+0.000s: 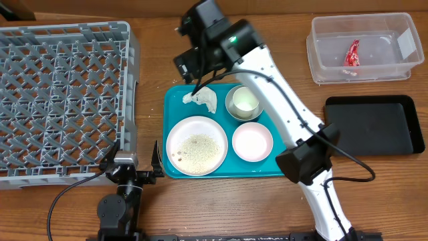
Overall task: Sort waste into correct bins and load items into the dishwasher
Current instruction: 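Reach the right gripper to the white tissue and grasp it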
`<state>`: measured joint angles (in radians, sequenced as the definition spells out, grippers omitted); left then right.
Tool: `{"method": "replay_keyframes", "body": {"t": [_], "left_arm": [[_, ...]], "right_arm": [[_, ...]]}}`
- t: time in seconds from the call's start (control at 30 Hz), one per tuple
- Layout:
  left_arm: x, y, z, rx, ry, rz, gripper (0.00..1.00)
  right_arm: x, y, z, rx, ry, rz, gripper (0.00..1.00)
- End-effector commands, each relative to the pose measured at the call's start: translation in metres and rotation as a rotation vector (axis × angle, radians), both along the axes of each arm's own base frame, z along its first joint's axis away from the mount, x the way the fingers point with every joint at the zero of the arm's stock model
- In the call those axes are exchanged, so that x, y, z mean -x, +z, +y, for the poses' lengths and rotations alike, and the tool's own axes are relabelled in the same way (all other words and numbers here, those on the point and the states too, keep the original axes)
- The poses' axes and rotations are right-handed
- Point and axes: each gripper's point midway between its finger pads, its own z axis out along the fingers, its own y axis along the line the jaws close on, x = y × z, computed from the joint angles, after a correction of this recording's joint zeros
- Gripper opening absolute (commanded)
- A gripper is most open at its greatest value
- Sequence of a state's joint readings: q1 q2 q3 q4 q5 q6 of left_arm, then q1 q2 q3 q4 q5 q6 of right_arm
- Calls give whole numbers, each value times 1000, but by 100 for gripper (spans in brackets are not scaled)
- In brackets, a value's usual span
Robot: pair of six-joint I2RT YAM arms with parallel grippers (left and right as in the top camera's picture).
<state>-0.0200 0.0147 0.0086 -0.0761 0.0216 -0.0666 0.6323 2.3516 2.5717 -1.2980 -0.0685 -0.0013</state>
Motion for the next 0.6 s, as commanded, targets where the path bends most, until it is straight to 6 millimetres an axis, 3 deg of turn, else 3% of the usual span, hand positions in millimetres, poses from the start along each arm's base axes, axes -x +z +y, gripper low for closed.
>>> {"method": "replay_keyframes", "body": {"t": [0.0, 0.13, 0.33, 0.5, 0.57], "left_arm": [[0, 0, 1, -22, 1, -6, 100], [0, 0, 1, -23, 1, -6, 100], [0, 0, 1, -23, 1, -6, 100], [0, 0, 1, -23, 1, -6, 100], [0, 0, 1, -23, 1, -6, 100]], "right_arm": [[-6, -60, -1, 125, -18, 31, 92], [9, -107, 13, 165, 24, 98, 91], [17, -157, 14, 208, 36, 147, 91], [19, -176, 11, 216, 34, 156, 90], [20, -180, 10, 220, 34, 160, 76]]}}
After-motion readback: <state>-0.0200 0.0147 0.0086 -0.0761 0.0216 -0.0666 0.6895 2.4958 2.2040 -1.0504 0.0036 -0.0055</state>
